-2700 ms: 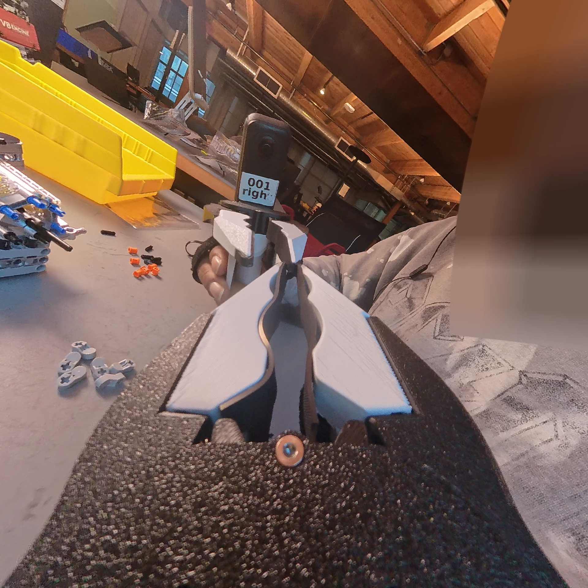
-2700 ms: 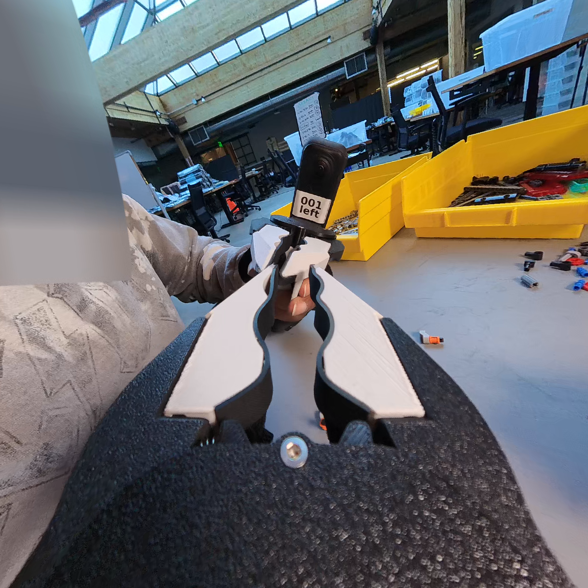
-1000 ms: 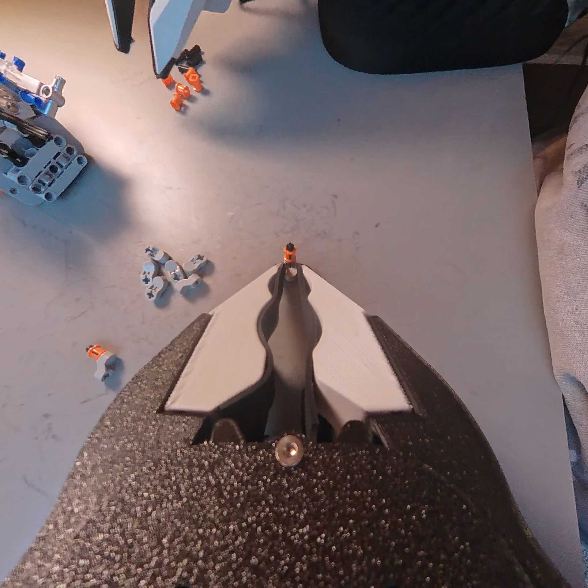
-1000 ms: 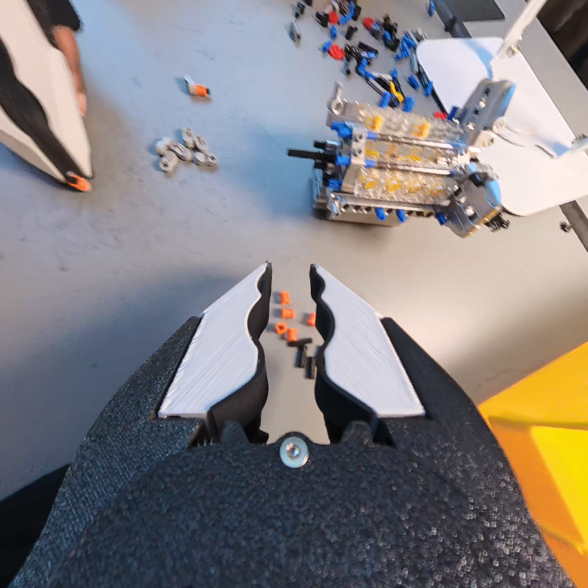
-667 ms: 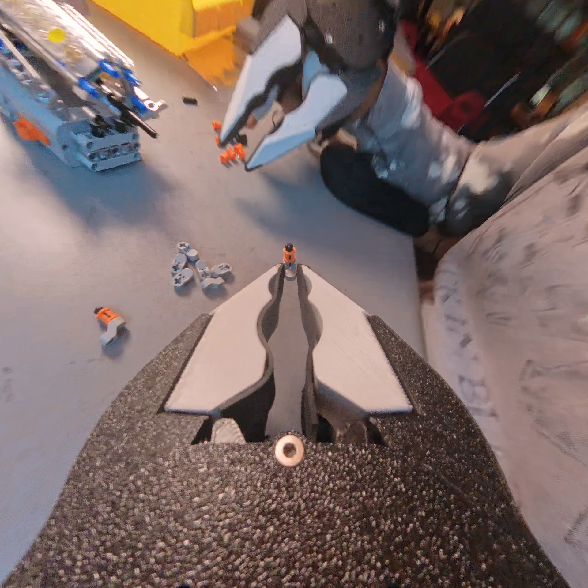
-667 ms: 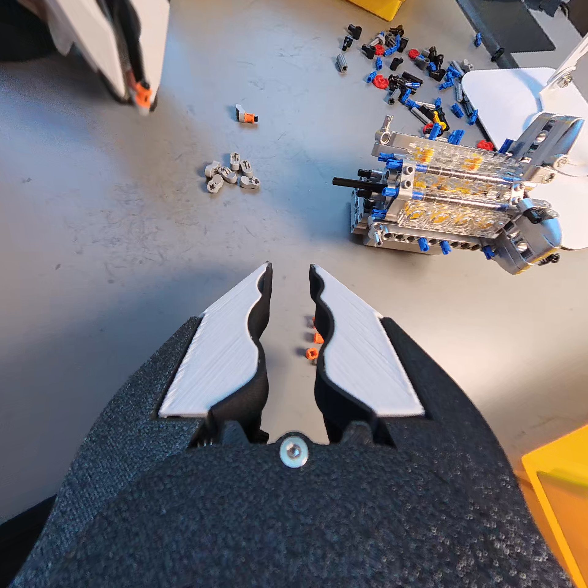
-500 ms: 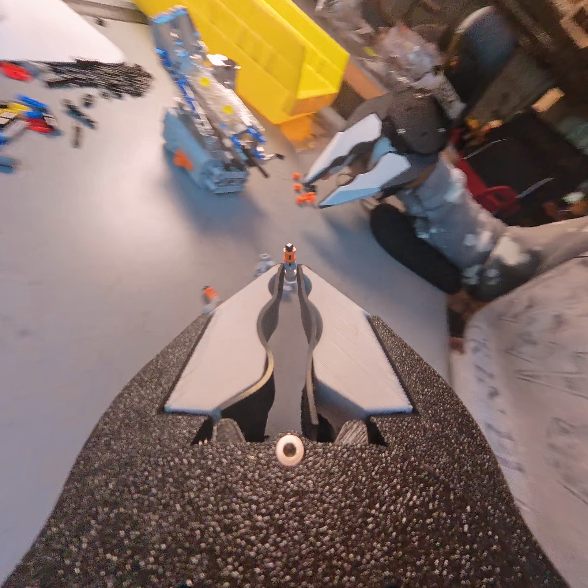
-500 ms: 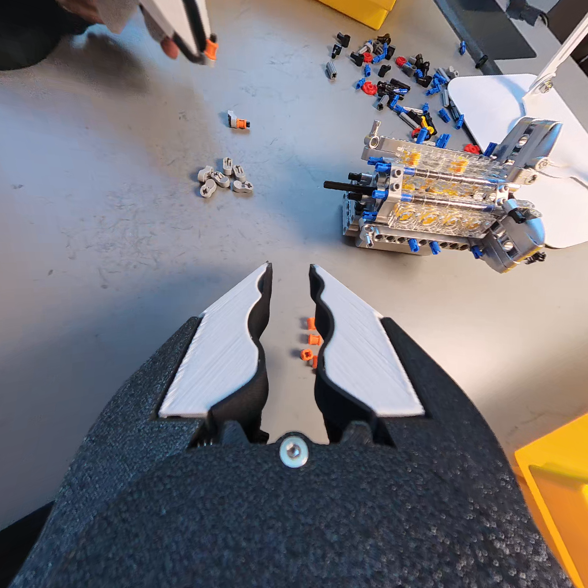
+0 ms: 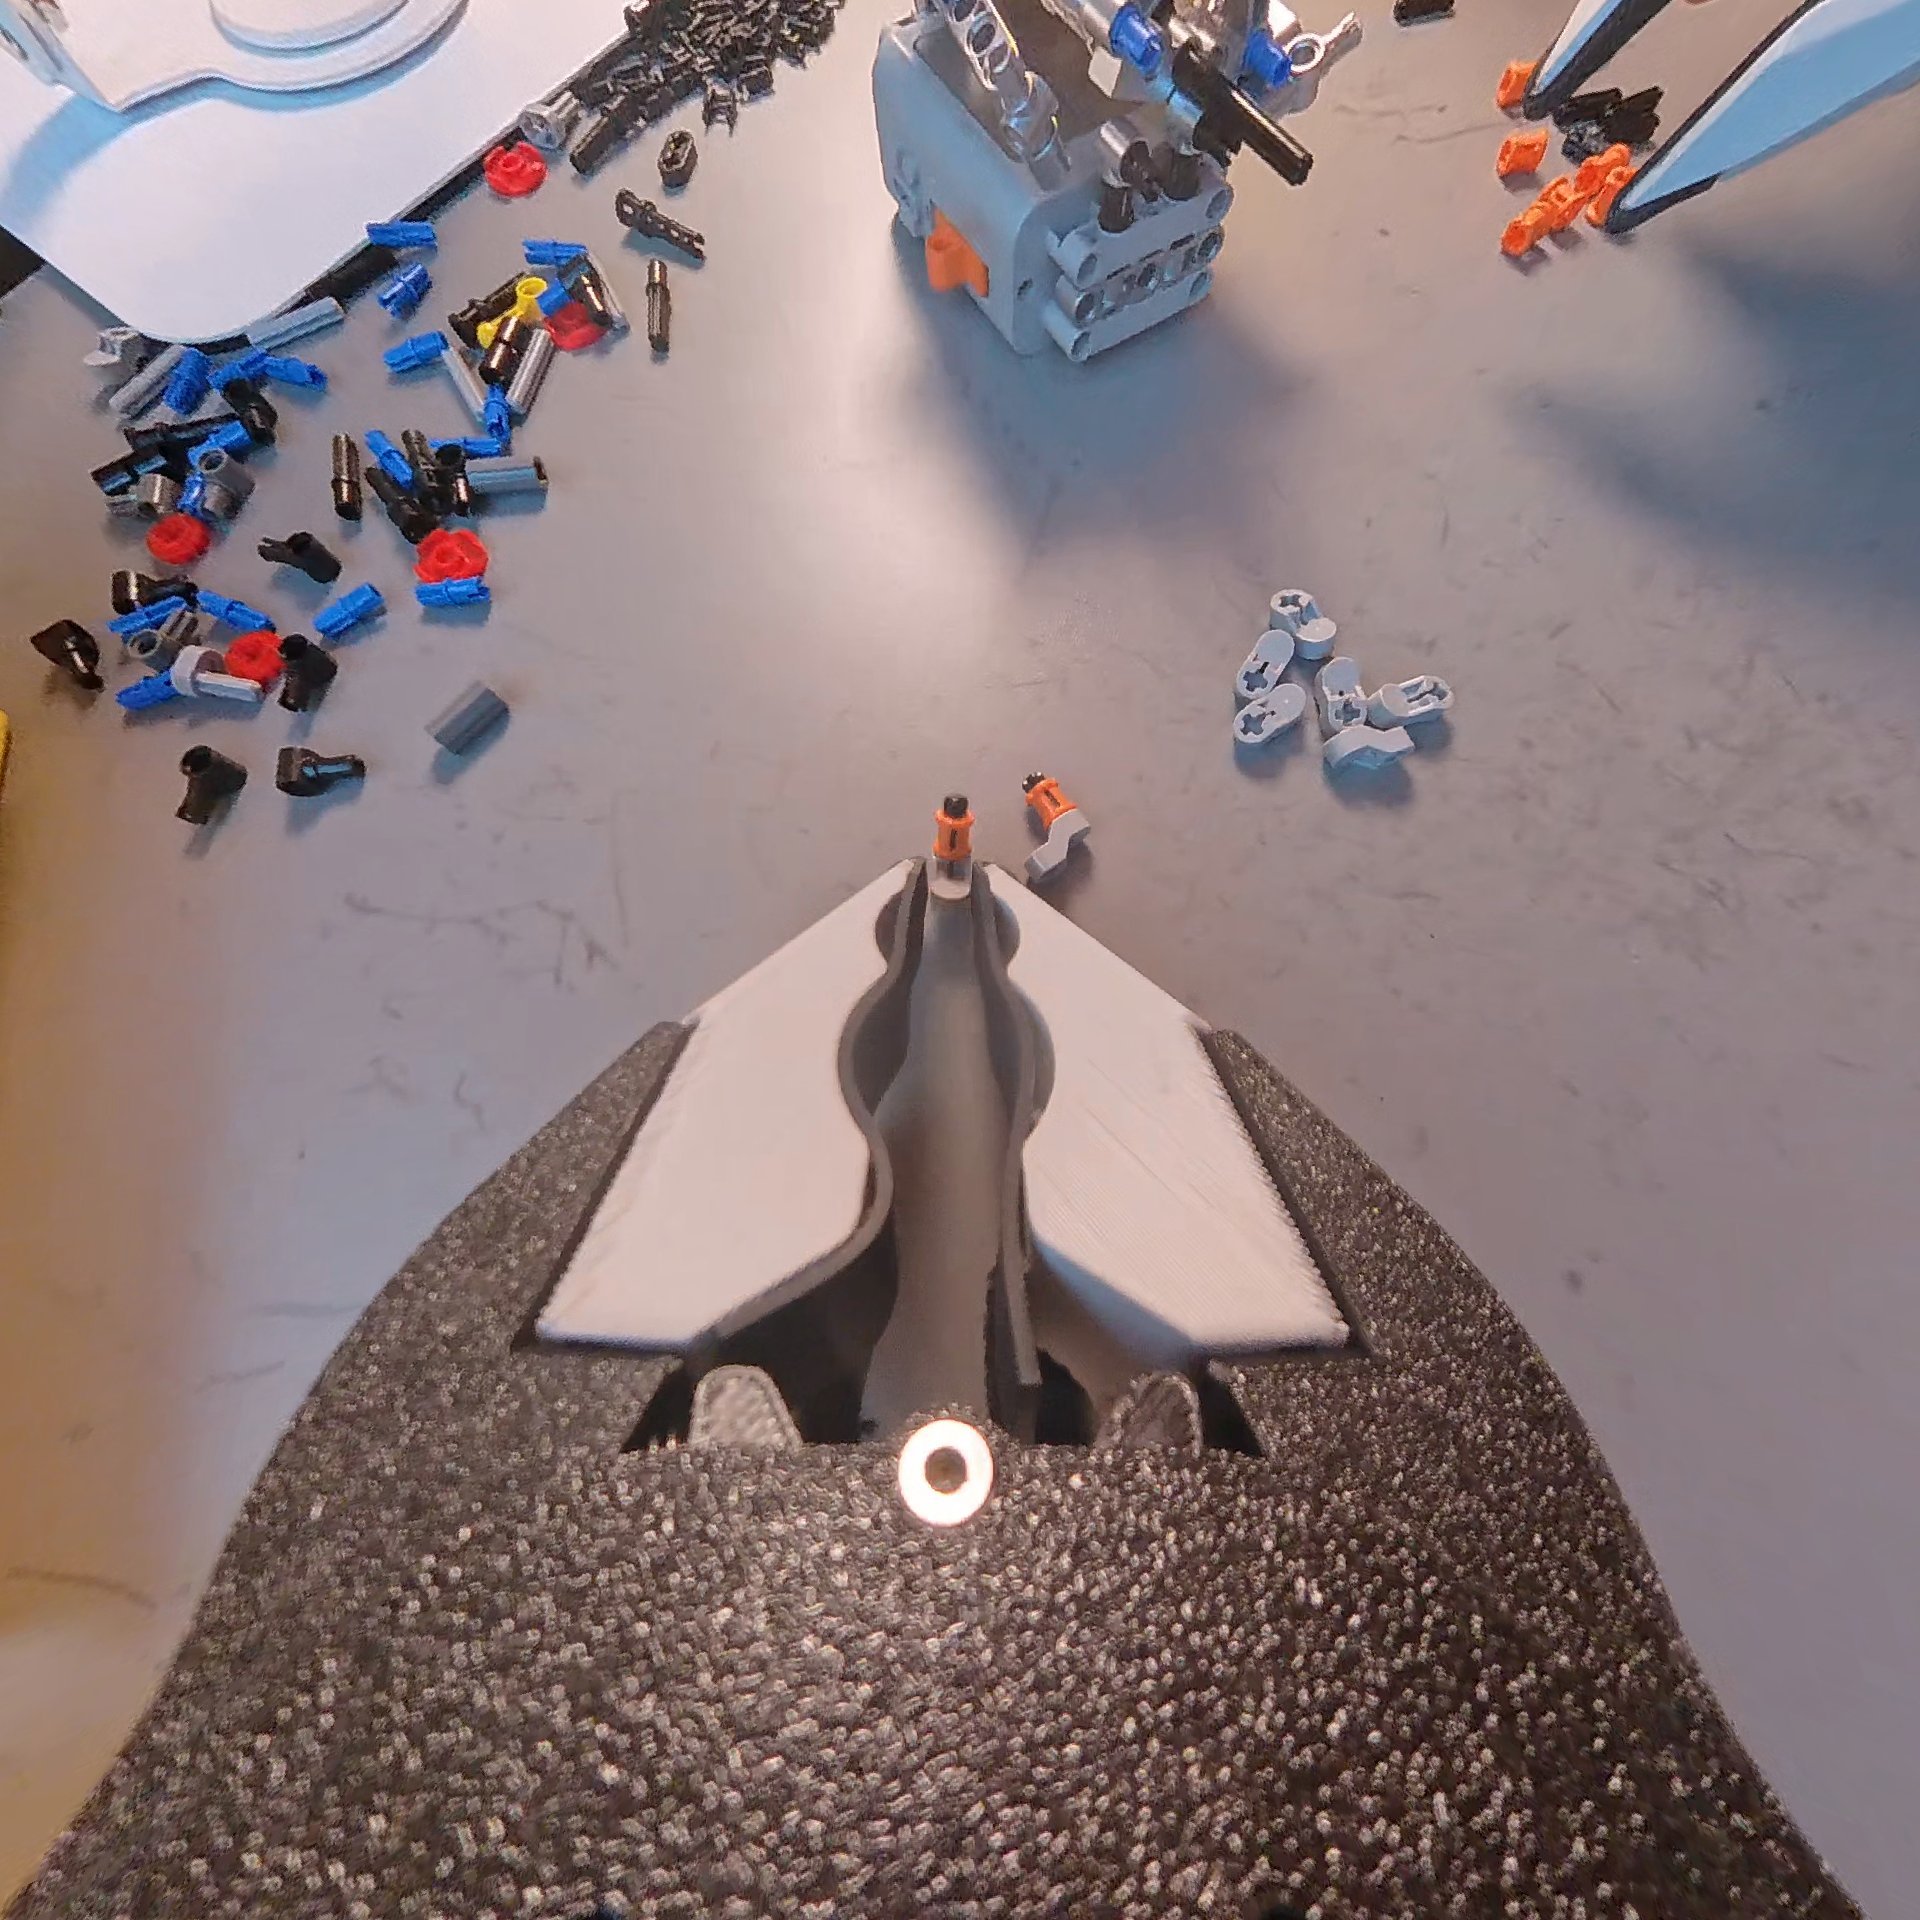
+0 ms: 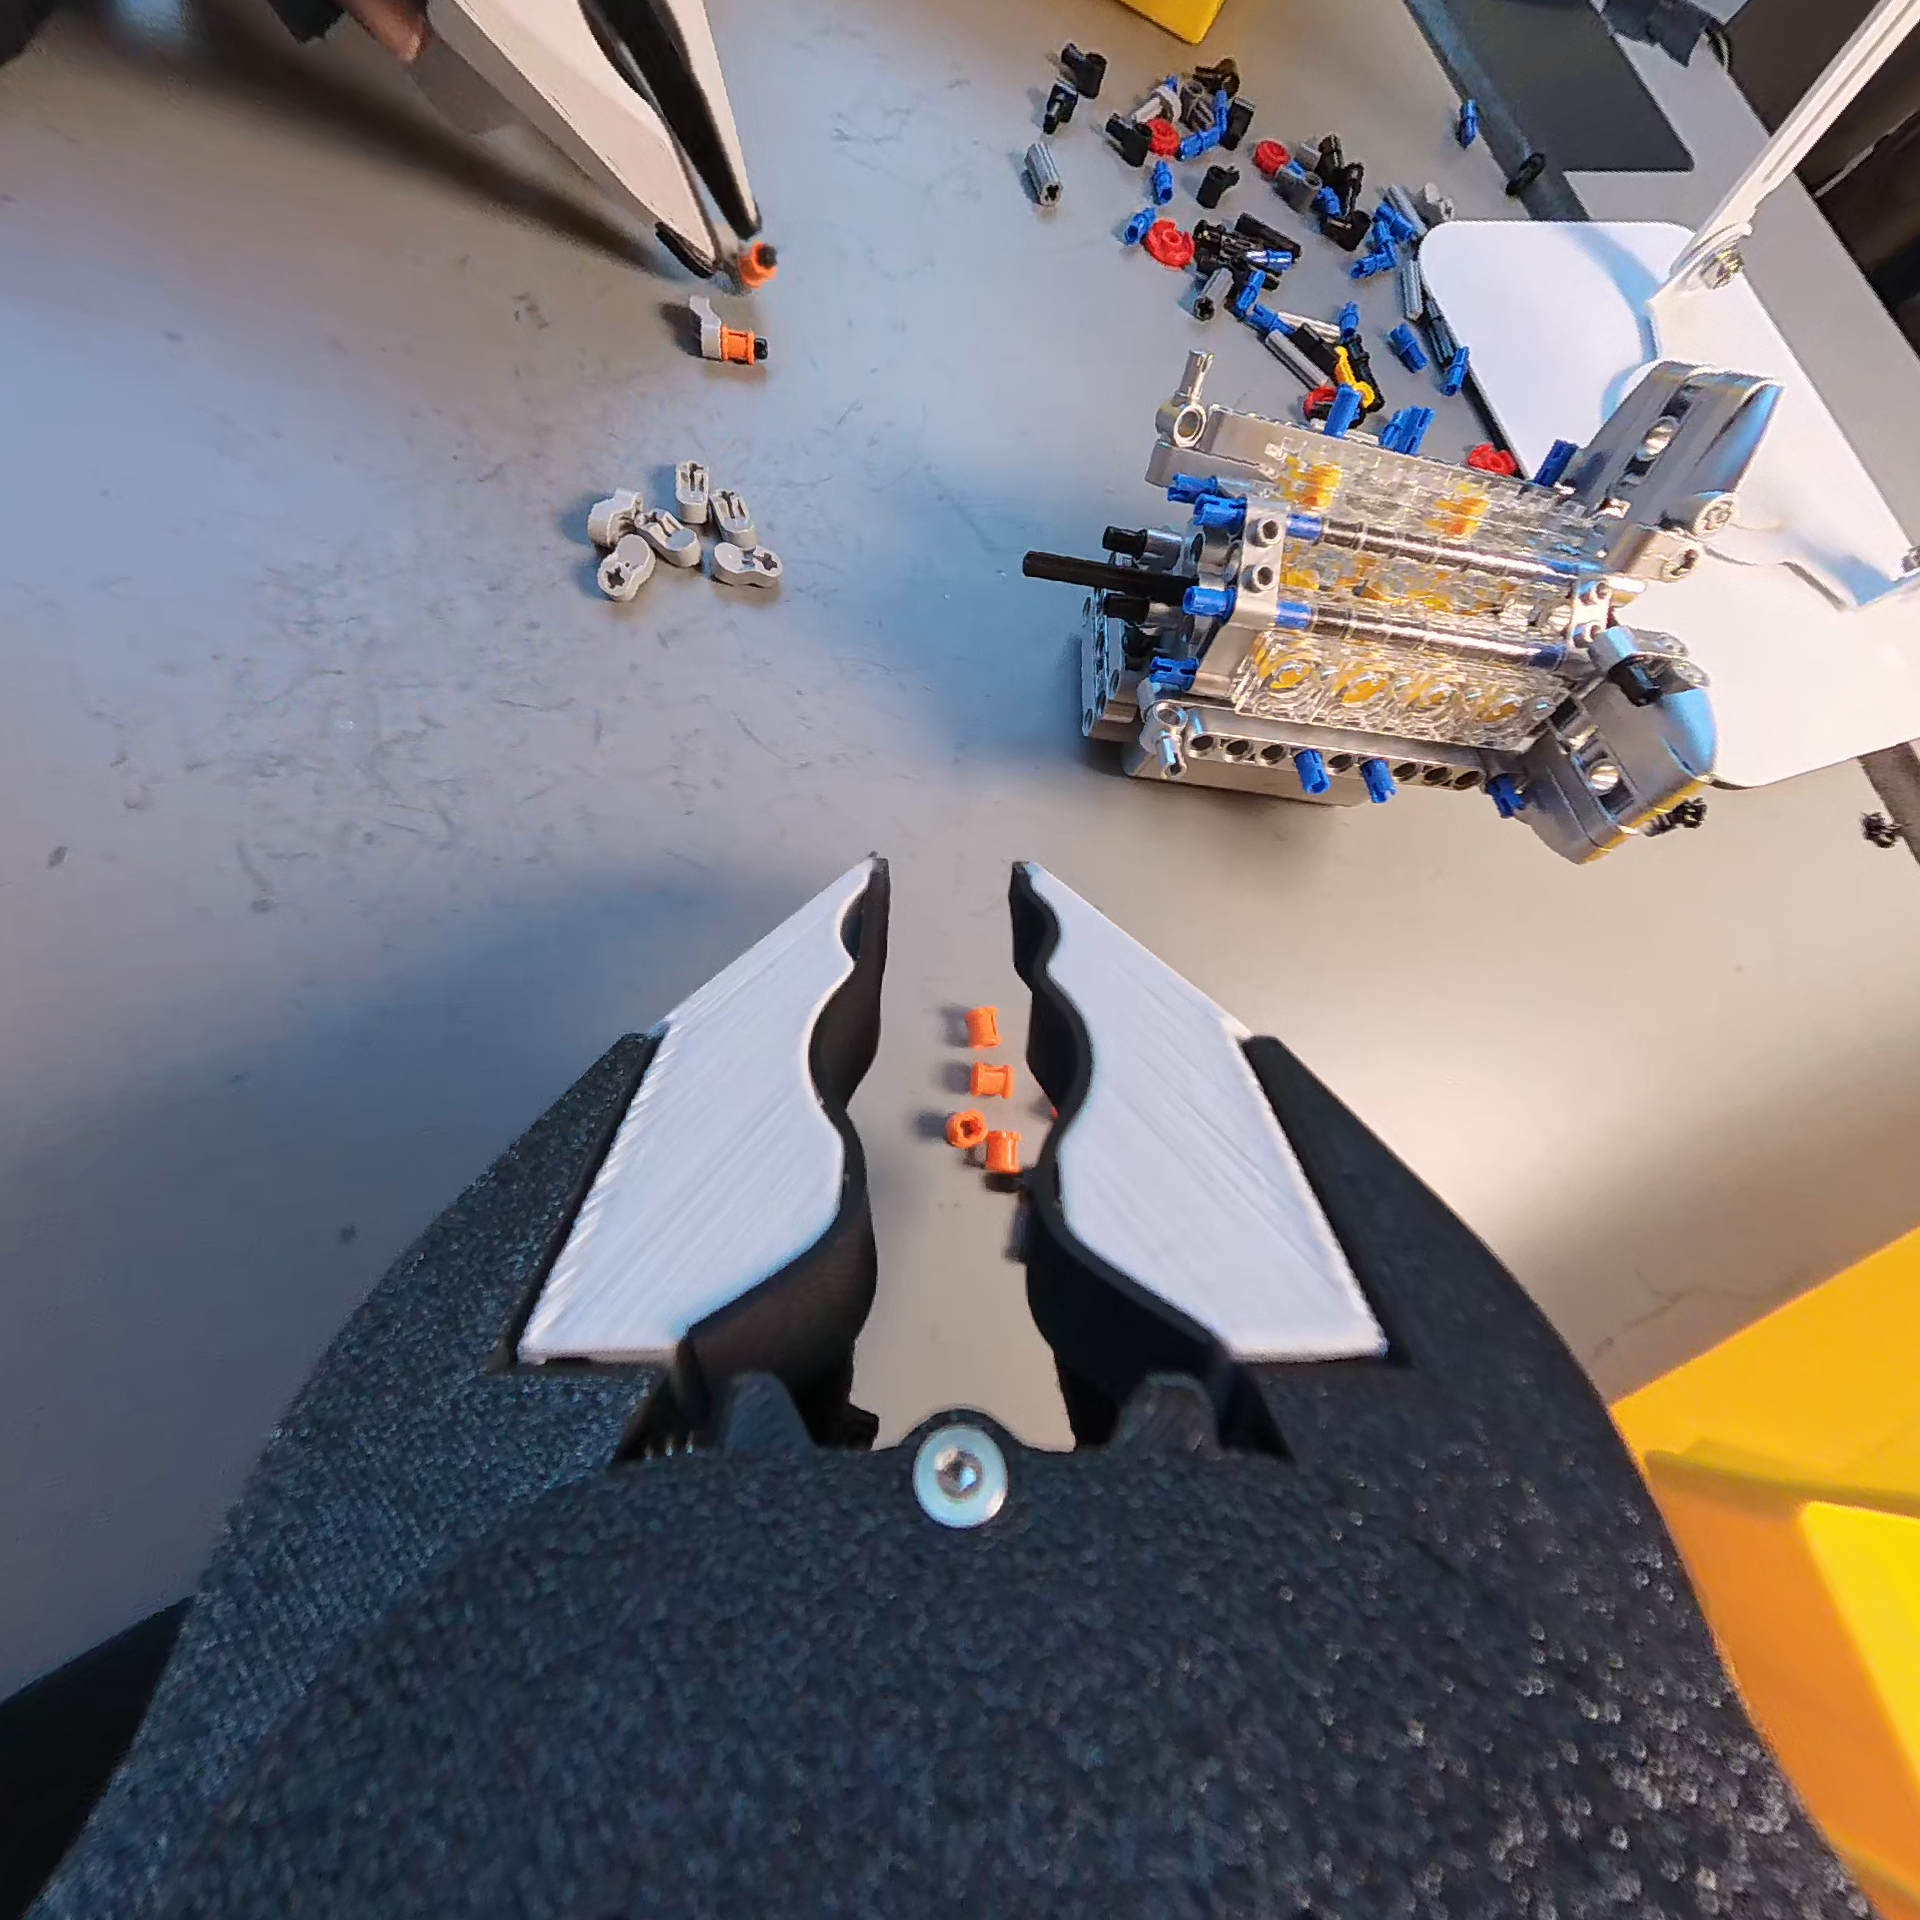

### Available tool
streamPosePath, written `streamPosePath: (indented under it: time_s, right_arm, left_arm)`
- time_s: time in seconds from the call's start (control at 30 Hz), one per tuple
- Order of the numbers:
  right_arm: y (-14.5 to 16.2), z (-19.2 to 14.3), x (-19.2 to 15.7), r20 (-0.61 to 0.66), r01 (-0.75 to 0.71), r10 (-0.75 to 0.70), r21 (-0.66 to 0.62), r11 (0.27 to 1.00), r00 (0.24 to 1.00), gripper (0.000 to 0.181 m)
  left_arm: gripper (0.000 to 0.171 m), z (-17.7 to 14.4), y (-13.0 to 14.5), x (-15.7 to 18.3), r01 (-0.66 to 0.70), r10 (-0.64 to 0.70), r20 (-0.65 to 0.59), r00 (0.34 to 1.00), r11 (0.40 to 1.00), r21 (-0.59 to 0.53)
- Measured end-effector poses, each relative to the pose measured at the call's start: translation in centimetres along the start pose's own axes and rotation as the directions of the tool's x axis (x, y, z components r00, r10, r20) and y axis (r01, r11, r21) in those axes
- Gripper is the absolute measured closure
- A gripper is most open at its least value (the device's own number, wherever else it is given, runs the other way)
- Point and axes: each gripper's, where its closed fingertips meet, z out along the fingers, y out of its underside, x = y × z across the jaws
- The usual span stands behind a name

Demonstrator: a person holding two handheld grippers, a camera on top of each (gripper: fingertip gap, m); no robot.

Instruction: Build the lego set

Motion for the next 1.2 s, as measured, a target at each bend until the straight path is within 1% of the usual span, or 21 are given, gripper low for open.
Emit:
streamPosePath:
  time_s: [0.07,0.13,0.2,0.27,0.33,0.47,0.53,0.6,0.67,0.8,1.03,1.2]
  right_arm:
    - [0.3,-0.2,0.4,-0.022,0.003,-0.004,-0.016,1.000,1.000,0.159]
    - [0.6,-0.6,1.2,-0.055,-0.002,0.000,-0.023,1.000,0.998,0.159]
    - [0.6,-1.2,2.2,-0.088,-0.025,0.024,-0.006,1.000,0.996,0.159]
    - [0.5,-1.9,3.0,-0.114,-0.059,0.061,0.020,0.998,0.992,0.159]
    - [0.9,-2.5,3.8,-0.138,-0.085,0.087,0.025,0.996,0.987,0.159]
    - [1.8,-3.4,5.2,-0.203,-0.080,0.077,-0.004,0.997,0.976,0.159]
    - [2.5,-3.4,4.4,-0.151,-0.084,0.078,-0.036,0.996,0.985,0.160]
    - [3.7,-2.9,3.2,-0.082,-0.088,0.079,-0.105,0.991,0.994,0.160]
    - [4.7,-2.6,2.7,-0.062,-0.071,0.062,-0.153,0.986,0.996,0.163]
    - [5.1,-2.9,2.1,-0.012,-0.099,0.099,-0.165,0.981,0.995,0.169]
    - [6.8,-3.0,1.7,0.005,-0.117,0.121,-0.229,0.966,0.993,0.169]
    - [6.9,-2.9,1.8,0.003,-0.129,0.133,-0.232,0.964,0.991,0.172]
  left_arm:
    - [0.160,-0.3,-0.3,0.0,-0.001,0.001,0.003,1.000,1.000,0.026]
    - [0.155,-1.1,-1.7,0.3,0.010,-0.008,-0.016,1.000,0.993,0.116]
    - [0.155,-2.2,-3.3,0.6,0.035,-0.026,-0.045,0.999,0.975,0.219]
    - [0.154,-2.8,-3.9,0.7,0.048,-0.035,-0.056,0.998,0.965,0.259]
    - [0.153,-2.8,-3.8,0.7,0.041,-0.028,-0.054,0.998,0.966,0.255]
    - [0.151,-2.0,-3.2,1.7,0.009,0.004,-0.060,0.998,0.976,0.218]
    - [0.150,-1.7,-3.1,2.1,-0.034,0.043,-0.043,0.998,0.978,0.204]
    - [0.149,-1.4,-3.1,2.6,-0.071,0.079,-0.035,0.996,0.978,0.194]
    - [0.149,-1.3,-3.0,2.9,-0.103,0.108,-0.021,0.994,0.977,0.188]
    - [0.149,-1.4,-2.9,3.3,-0.131,0.136,-0.015,0.991,0.973,0.189]
    - [0.149,-1.5,-3.0,3.4,-0.131,0.137,-0.017,0.990,0.973,0.192]
    - [0.149,-1.5,-2.9,3.5,-0.137,0.142,-0.013,0.990,0.972,0.189]
